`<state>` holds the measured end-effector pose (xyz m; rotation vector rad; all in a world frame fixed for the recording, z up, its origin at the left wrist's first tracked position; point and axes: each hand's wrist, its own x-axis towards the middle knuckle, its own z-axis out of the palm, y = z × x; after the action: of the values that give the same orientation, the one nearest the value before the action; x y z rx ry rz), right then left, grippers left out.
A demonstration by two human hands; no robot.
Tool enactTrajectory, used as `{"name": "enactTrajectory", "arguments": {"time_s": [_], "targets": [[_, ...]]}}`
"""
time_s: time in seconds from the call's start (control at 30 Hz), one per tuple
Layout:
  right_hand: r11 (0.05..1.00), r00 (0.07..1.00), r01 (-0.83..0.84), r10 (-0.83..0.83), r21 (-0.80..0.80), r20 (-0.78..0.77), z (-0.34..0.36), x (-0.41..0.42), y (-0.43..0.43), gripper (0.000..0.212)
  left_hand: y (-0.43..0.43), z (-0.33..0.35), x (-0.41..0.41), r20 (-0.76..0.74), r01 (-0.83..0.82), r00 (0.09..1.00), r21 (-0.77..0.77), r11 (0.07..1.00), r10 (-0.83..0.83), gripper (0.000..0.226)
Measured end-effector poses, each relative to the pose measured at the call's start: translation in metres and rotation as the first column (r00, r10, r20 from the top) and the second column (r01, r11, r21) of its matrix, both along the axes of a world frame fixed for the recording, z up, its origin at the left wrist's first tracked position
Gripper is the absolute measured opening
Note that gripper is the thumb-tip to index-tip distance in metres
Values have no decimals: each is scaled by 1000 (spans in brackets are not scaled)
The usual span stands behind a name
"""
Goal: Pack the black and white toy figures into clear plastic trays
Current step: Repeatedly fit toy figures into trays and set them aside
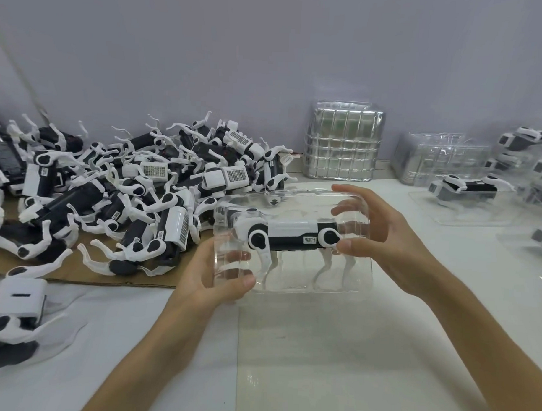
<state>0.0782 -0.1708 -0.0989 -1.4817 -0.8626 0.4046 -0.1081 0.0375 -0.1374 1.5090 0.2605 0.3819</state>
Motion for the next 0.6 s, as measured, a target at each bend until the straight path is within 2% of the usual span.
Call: {"name": "enactTrajectory", "arguments": {"time_s": [0.17, 0.27, 0.4, 0.5, 0.6], "targets": [[1000, 1000, 15, -15, -3, 14, -3, -5, 3, 77, 0, -1, 2, -34, -121, 992, 10, 993, 121, 71], [998, 998, 44, -42, -47, 45, -5, -10, 7, 78, 2, -3, 3, -69, -213, 974, 23, 977, 214, 67], [990, 997, 78, -77, -117, 16, -3, -8, 7, 73, 1, -4, 3, -63, -235, 970, 24, 972, 236, 65], [971, 995, 90, -95, -222, -13, 2, -1, 2, 70, -2, -5, 5, -51, -221, 975, -51, 974, 218, 52], [913, 997, 45, -69, -405, -44, 4, 6, -7, 65, 0, -6, 6, -72, -196, 979, -87, 977, 190, 38]]}}
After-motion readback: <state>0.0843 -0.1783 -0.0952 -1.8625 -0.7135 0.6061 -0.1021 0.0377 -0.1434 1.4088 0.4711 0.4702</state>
